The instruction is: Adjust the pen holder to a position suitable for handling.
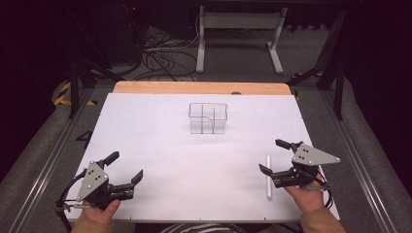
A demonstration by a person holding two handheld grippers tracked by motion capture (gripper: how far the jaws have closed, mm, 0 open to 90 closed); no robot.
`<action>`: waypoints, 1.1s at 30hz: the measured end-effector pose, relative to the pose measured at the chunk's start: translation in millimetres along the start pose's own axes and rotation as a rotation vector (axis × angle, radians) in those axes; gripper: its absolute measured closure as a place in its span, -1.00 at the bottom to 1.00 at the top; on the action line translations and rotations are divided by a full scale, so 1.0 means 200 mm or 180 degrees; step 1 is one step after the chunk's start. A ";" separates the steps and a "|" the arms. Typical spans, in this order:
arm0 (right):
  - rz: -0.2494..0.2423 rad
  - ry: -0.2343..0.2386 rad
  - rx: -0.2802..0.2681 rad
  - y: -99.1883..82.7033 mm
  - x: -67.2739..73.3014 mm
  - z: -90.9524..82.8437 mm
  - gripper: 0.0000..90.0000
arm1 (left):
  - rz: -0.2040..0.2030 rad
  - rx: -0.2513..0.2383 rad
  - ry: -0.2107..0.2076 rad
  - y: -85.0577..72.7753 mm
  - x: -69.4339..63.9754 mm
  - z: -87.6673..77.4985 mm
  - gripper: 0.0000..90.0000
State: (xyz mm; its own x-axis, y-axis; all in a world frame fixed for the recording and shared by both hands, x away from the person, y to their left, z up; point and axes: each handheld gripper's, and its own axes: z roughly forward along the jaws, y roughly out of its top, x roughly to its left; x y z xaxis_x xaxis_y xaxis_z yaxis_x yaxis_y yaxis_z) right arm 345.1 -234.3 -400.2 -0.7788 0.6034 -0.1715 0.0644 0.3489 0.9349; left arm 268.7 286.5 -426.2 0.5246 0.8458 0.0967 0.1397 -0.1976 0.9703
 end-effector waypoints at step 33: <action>-0.0220 0.0506 0.0250 0.29 -0.06 0.21 -0.67 | -0.0007 0.0032 0.0045 -0.01 0.00 -0.02 -0.84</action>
State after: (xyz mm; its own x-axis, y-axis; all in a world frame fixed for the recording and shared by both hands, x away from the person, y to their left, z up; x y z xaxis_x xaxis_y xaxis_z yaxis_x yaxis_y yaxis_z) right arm 384.9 -190.1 -356.5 -0.8714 0.4574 -0.1774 0.0511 0.4443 0.8944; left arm 264.2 289.5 -427.6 0.5125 0.8531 0.0976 0.1495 -0.2006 0.9682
